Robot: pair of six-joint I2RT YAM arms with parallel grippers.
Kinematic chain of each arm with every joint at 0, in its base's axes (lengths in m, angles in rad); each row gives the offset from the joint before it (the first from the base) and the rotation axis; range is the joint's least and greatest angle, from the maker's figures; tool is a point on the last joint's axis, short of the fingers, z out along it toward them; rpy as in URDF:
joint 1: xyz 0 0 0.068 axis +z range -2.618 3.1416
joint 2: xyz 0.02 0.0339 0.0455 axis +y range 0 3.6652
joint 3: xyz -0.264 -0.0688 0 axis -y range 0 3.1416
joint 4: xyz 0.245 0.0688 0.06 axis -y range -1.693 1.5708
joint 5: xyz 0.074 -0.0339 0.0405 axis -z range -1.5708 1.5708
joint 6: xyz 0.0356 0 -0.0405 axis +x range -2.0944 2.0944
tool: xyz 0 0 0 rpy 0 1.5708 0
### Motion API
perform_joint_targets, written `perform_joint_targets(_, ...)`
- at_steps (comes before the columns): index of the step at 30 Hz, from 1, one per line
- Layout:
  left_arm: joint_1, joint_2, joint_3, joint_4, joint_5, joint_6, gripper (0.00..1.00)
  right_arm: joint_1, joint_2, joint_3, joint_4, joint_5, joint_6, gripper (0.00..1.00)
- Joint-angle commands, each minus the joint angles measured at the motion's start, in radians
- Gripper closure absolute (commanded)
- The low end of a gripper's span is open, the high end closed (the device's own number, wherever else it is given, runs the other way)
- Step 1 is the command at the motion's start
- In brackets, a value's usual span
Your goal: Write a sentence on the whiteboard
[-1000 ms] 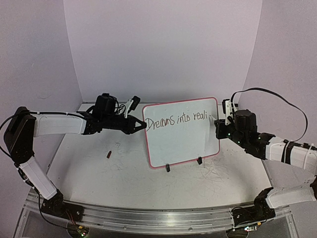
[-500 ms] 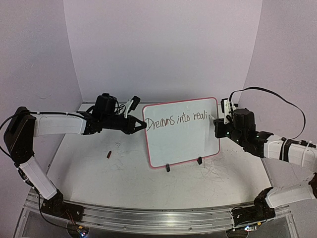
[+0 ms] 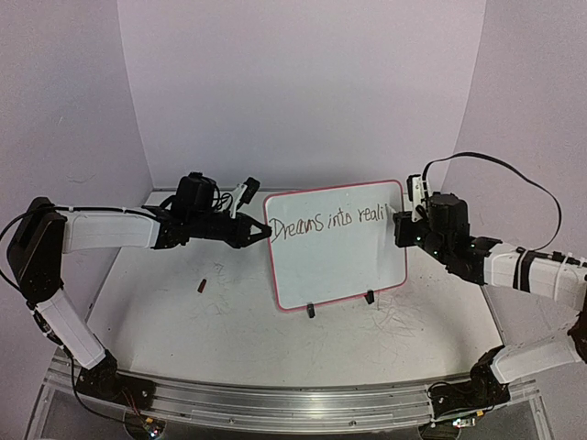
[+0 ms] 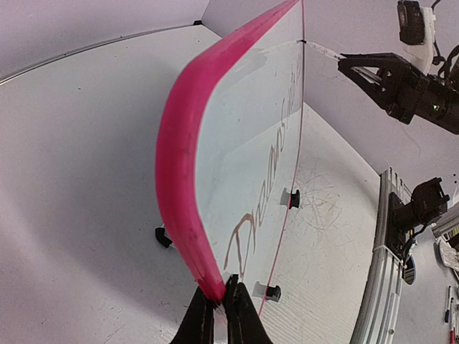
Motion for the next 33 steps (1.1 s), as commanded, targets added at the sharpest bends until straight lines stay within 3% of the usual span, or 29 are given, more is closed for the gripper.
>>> perform_joint_targets(1, -0.022, -0.004, -0.013, -0.038, -0.023, 0.069, 1.00, -0.005, 0.015, 0.042, 0.049, 0.020, -0.010, 1.00)
perform_joint_targets(33, -0.026, -0.003, -0.010, -0.037, -0.021, 0.069, 1.00, -0.006, -0.025, -0.080, 0.008, -0.029, 0.060, 1.00)
